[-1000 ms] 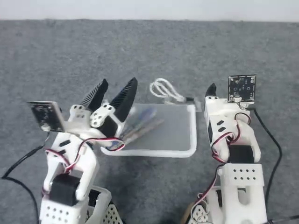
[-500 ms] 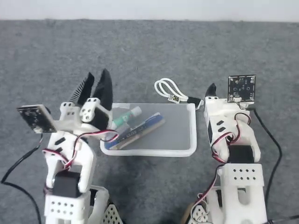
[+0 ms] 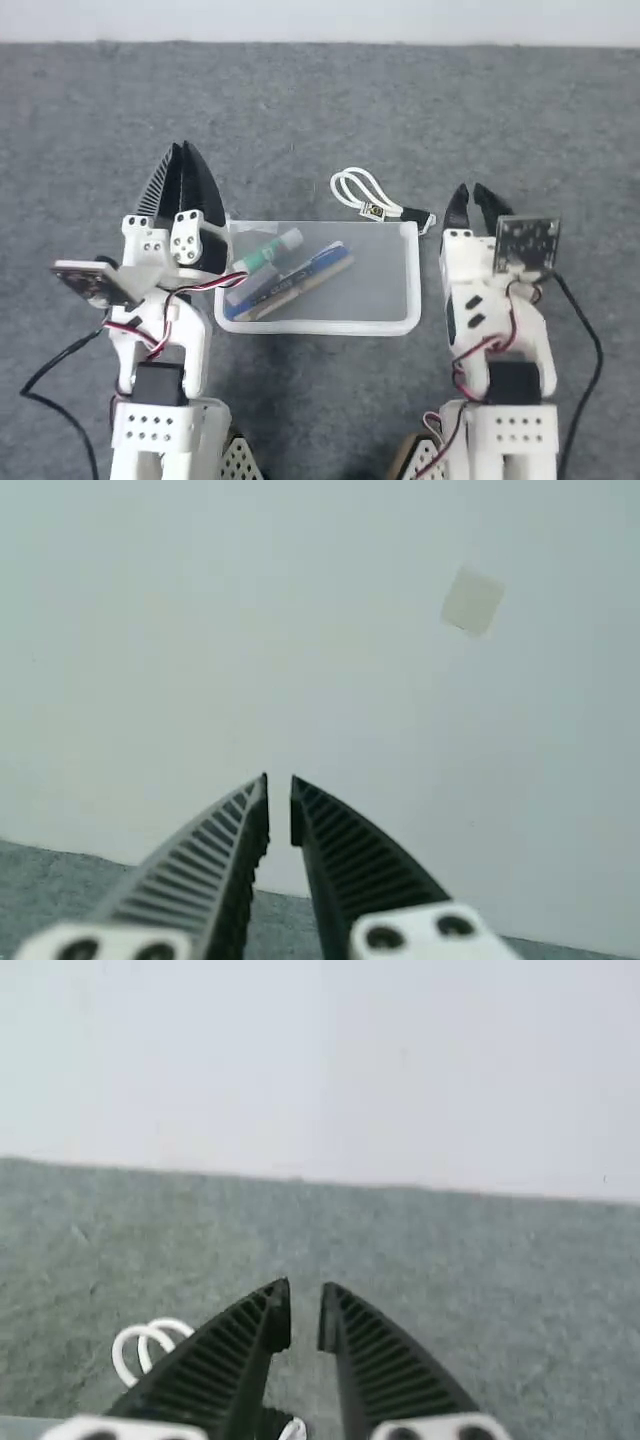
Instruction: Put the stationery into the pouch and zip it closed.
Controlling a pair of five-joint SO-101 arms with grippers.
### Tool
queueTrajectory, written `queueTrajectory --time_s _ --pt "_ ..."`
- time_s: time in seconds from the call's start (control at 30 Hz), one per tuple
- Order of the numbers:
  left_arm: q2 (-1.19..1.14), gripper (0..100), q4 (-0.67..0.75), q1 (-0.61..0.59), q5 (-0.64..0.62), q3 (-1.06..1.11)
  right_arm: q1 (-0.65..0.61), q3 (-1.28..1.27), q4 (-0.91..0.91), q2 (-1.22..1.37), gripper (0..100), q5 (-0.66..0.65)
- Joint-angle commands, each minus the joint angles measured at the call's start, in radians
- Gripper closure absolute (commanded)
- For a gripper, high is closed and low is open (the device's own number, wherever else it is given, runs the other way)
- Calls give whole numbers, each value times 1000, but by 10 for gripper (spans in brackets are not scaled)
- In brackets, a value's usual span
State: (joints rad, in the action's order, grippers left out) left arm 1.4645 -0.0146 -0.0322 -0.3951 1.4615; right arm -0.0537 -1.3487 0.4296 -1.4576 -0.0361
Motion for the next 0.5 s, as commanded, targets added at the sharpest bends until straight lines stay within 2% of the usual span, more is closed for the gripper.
queueTrajectory --time_s 0.0,0.3,0.47 --pt "12 967 31 2 14 -15 -5 -38 -59 -134 993 3" --pt "64 967 51 -8 37 -21 -33 -75 -54 -367 992 0" --pt "210 966 -37 -6 124 -21 -30 -9 -13 -358 991 -2"
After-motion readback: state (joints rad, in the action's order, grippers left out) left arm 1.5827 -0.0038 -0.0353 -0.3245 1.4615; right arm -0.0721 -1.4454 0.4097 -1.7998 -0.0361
